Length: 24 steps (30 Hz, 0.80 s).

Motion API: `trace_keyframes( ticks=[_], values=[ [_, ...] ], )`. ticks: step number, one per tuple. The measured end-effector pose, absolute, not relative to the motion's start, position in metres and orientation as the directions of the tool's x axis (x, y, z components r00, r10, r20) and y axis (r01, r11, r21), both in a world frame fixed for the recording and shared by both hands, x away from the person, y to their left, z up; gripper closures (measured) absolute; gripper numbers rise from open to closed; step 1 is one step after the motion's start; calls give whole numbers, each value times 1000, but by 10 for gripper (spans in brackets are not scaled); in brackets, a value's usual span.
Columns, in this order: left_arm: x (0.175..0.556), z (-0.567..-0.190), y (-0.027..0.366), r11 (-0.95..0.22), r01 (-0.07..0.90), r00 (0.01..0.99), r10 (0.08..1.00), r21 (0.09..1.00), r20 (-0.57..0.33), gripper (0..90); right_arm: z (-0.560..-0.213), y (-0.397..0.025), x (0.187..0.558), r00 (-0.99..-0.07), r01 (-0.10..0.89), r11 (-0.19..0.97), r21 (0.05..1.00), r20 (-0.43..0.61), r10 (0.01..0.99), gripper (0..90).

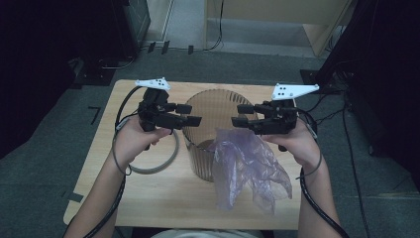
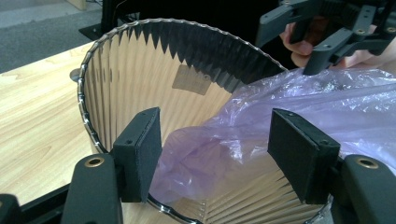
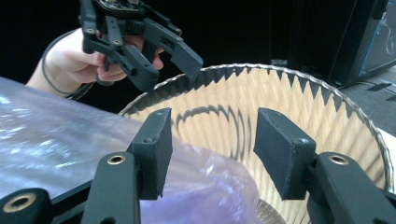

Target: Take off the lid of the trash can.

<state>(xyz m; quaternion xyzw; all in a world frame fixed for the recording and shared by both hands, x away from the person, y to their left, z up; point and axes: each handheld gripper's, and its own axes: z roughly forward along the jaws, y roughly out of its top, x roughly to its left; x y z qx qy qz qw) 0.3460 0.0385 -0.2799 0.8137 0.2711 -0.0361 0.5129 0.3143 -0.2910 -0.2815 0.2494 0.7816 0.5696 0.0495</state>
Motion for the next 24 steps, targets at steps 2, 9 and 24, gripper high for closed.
trace_keyframes(
  ticks=[2,9,24],
  values=[
    [345,-279,38,-333,476,854,398,814,-336,343,-280,-295,309,-871,338,221,915,215,441,474],
    [341,-279,36,-343,464,861,390,817,-325,343,-280,-306,294,-886,311,225,924,196,419,470],
    [334,-277,28,-371,396,899,342,840,-273,344,-299,-286,285,-919,348,329,878,250,303,552]
  ],
)
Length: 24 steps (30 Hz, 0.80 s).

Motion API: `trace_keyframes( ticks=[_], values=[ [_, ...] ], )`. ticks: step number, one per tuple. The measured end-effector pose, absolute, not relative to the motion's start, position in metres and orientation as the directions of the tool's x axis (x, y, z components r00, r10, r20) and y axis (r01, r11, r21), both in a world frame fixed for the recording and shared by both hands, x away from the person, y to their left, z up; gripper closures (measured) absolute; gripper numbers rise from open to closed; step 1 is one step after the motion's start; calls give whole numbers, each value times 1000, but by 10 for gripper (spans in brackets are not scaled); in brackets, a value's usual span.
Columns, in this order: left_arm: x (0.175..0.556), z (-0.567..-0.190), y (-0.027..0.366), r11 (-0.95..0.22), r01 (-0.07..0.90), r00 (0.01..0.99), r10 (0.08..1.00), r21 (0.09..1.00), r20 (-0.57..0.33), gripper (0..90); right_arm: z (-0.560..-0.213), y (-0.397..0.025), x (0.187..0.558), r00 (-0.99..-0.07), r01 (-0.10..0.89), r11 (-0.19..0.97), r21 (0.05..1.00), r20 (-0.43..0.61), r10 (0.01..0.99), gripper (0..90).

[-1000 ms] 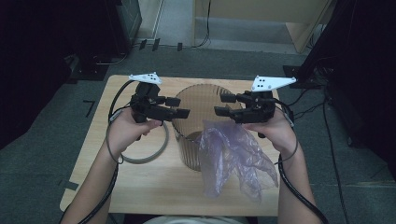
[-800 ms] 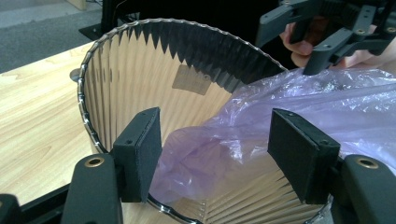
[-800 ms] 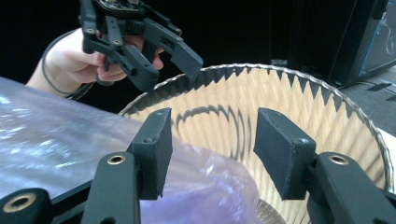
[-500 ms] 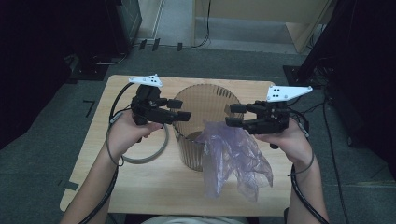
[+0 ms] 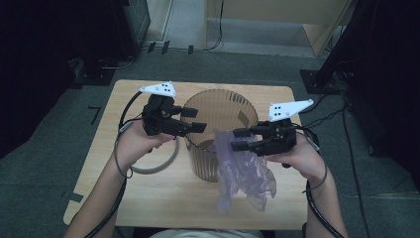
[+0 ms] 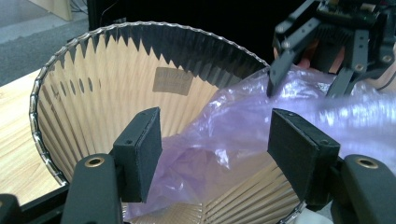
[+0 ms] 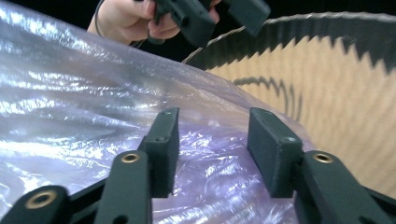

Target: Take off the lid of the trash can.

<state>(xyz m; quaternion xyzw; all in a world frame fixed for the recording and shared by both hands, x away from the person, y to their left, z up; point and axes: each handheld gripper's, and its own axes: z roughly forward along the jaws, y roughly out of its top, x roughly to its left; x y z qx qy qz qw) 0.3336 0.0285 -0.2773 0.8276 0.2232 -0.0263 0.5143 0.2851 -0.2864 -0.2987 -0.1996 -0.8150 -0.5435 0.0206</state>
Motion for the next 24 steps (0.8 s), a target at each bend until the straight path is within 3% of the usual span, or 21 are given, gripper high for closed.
trace_keyframes(
  ticks=[4,12,24],
  values=[
    [333,-278,30,-371,373,907,338,851,-250,344,-302,-279,287,-914,374,334,865,283,292,625],
    [331,-279,25,-376,363,917,308,853,-254,344,-304,-269,289,-910,397,368,841,310,275,887],
    [331,-278,26,-377,391,910,297,840,-290,341,-289,-274,301,-889,409,300,862,303,343,900]
  ],
)
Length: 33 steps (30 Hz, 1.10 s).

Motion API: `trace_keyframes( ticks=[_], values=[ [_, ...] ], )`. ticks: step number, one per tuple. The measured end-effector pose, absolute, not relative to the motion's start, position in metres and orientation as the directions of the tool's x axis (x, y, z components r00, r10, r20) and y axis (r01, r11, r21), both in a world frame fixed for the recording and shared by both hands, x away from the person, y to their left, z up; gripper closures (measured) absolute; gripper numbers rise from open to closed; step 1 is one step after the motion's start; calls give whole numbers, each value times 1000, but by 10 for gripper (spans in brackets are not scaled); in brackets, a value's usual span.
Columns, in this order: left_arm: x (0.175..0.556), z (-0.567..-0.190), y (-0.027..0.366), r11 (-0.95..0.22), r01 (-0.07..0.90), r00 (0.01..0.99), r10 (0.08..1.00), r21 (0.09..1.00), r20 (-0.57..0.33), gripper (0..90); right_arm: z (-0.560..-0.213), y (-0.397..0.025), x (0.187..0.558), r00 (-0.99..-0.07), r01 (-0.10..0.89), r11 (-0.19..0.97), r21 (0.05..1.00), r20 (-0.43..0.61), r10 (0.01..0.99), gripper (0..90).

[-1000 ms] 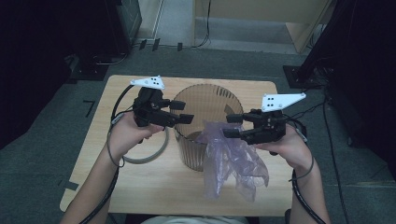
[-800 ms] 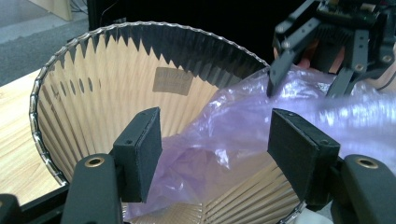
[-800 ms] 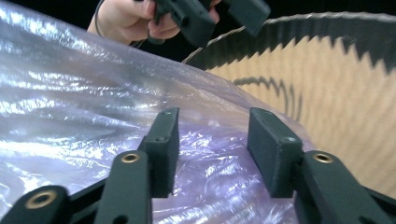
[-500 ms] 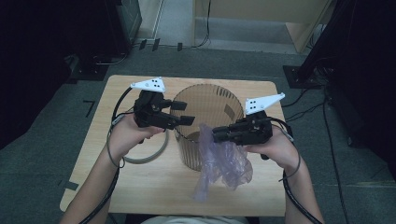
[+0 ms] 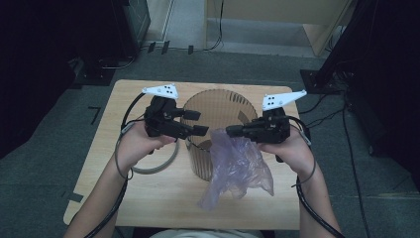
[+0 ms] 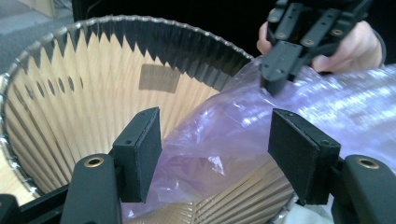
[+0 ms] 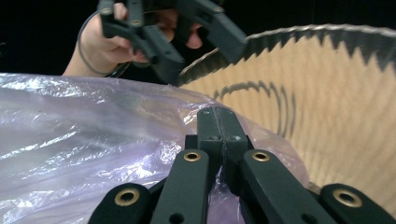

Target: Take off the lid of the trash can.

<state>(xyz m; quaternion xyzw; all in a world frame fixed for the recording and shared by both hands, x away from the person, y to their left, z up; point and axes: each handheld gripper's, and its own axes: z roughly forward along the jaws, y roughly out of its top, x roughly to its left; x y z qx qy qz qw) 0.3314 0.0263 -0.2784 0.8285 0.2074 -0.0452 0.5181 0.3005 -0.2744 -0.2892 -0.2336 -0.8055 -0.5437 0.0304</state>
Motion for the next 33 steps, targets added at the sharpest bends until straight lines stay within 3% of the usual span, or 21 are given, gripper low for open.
trace_keyframes(
  ticks=[16,17,19,21,25,33],
  values=[
    [323,-282,10,-396,386,920,233,833,-316,302,-275,-260,319,-895,374,251,893,276,350,900],
    [322,-282,10,-385,381,921,242,840,-306,335,-275,-259,319,-897,372,253,893,275,347,900],
    [319,-280,10,-380,421,902,269,824,-337,695,-276,-256,318,-899,368,259,893,271,344,900],
    [317,-281,8,-397,415,905,273,819,-327,826,-278,-255,319,-900,368,259,893,272,342,898],
    [317,-285,4,-434,393,915,277,811,-295,898,-279,-260,317,-897,363,243,899,267,352,789],
    [328,-287,12,-401,403,906,305,823,-295,900,-273,-280,313,-884,355,185,916,265,385,623]
  ],
)
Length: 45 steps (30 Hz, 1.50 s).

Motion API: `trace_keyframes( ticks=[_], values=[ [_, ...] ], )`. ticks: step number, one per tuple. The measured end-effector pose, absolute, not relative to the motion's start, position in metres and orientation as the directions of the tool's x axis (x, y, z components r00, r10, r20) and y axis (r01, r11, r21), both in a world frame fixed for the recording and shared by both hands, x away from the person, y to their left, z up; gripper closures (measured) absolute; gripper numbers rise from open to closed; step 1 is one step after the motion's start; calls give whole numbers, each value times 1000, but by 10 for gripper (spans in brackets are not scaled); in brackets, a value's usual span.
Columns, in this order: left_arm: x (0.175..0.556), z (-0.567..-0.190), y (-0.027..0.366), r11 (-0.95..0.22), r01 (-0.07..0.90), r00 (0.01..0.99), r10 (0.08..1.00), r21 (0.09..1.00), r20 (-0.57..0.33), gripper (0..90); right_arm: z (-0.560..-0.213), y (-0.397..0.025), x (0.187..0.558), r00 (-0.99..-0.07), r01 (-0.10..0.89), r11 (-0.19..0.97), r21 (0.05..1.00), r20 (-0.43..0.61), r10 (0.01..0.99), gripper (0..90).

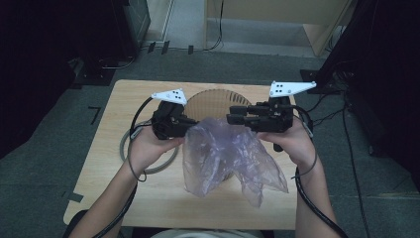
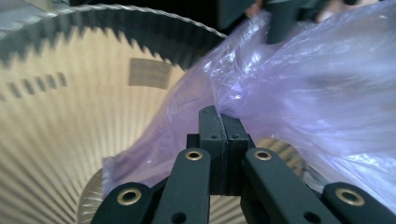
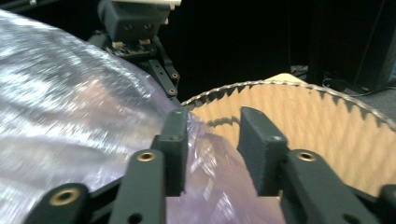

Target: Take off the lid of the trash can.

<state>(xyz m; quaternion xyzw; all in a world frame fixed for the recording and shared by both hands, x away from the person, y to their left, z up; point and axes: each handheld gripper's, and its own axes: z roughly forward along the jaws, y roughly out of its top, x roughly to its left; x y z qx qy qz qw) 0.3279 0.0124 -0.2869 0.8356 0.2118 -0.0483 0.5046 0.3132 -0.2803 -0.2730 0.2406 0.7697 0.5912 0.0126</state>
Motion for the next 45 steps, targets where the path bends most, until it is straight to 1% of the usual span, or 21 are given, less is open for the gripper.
trace_keyframes(
  ticks=[4,7,10,16,18,19,21,23,25,26,28,29,34,36,39,40,43,45],
  values=[
    [336,-291,19,-383,442,888,315,811,-335,900,-270,-287,309,-875,358,155,921,273,400,543],
    [340,-292,21,-378,444,884,332,812,-329,900,-269,-292,303,-880,344,157,926,260,398,536],
    [342,-292,25,-359,451,878,343,817,-335,900,-270,-294,297,-880,343,160,926,257,399,510],
    [345,-292,31,-352,460,870,363,815,-334,900,-277,-290,288,-894,332,202,921,239,378,424],
    [346,-291,32,-351,459,869,366,816,-332,900,-280,-285,286,-901,331,226,916,236,364,418],
    [346,-291,32,-347,459,869,366,818,-333,900,-283,-282,286,-906,329,242,913,232,355,431],
    [346,-291,33,-343,456,870,367,822,-329,900,-286,-277,286,-912,330,272,904,230,341,515],
    [348,-291,35,-343,455,871,363,822,-331,900,-289,-273,287,-916,333,303,893,230,327,624],
    [348,-292,36,-339,459,869,362,821,-337,900,-291,-269,288,-919,340,330,881,237,316,759],
    [349,-292,36,-337,457,870,361,823,-335,900,-292,-268,288,-919,340,345,875,232,318,807],
    [350,-293,37,-335,457,870,359,824,-337,900,-292,-266,289,-915,353,359,864,239,326,879],
    [350,-293,37,-332,456,870,360,826,-337,900,-292,-266,290,-910,363,357,861,245,334,899],
    [353,-292,43,-310,451,869,368,837,-332,900,-288,-272,299,-871,409,295,864,272,410,900],
    [355,-292,46,-296,457,868,354,839,-348,888,-287,-275,303,-858,421,270,866,284,428,900],
    [356,-291,49,-291,458,868,348,840,-353,800,-286,-277,310,-848,429,248,869,293,442,900],
    [356,-290,51,-283,459,868,346,842,-357,784,-286,-278,312,-845,431,242,869,295,446,900],
    [356,-289,55,-277,445,875,338,852,-347,695,-285,-280,317,-839,431,230,873,293,459,900],
    [357,-288,59,-263,428,883,324,864,-339,609,-283,-281,320,-835,429,221,876,291,468,900]
  ],
)
